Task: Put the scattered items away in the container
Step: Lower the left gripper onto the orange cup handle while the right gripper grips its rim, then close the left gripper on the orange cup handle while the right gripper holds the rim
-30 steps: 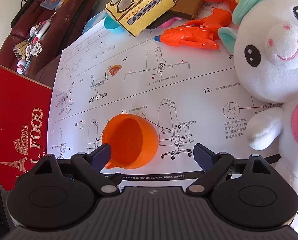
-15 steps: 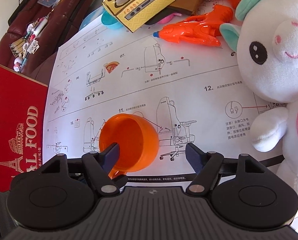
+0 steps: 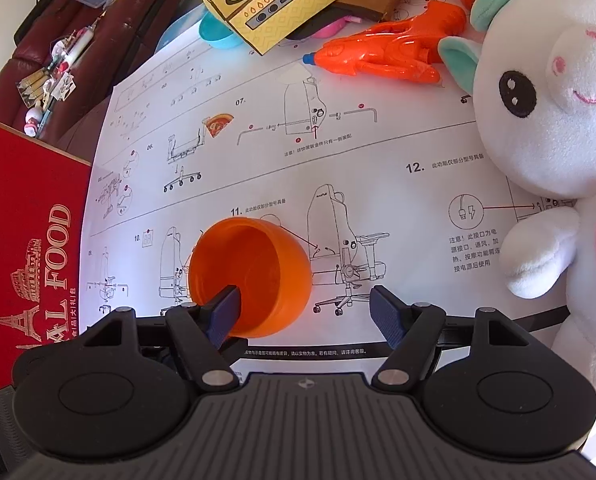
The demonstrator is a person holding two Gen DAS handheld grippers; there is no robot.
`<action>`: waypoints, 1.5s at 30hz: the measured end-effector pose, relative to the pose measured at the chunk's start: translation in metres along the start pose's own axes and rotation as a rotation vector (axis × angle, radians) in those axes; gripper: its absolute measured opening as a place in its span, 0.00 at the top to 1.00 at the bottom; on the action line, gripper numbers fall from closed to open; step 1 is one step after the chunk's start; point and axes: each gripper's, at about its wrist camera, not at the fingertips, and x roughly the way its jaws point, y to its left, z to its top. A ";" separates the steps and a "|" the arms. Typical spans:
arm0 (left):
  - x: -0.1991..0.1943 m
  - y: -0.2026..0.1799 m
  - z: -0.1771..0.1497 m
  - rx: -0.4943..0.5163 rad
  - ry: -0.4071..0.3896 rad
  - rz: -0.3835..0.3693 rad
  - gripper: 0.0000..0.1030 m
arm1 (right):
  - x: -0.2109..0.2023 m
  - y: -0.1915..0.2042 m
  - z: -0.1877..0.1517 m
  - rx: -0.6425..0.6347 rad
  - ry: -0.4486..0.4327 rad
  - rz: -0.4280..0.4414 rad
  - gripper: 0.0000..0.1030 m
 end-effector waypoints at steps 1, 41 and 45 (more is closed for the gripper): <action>-0.001 -0.002 0.000 0.007 0.001 0.002 0.94 | 0.001 0.000 0.000 -0.002 0.006 -0.003 0.26; 0.008 -0.007 0.003 -0.042 0.082 -0.015 0.91 | 0.004 0.004 0.006 -0.054 -0.037 0.052 0.72; 0.006 -0.001 0.006 -0.066 0.075 -0.025 0.91 | 0.009 0.002 0.008 -0.040 -0.024 0.047 0.72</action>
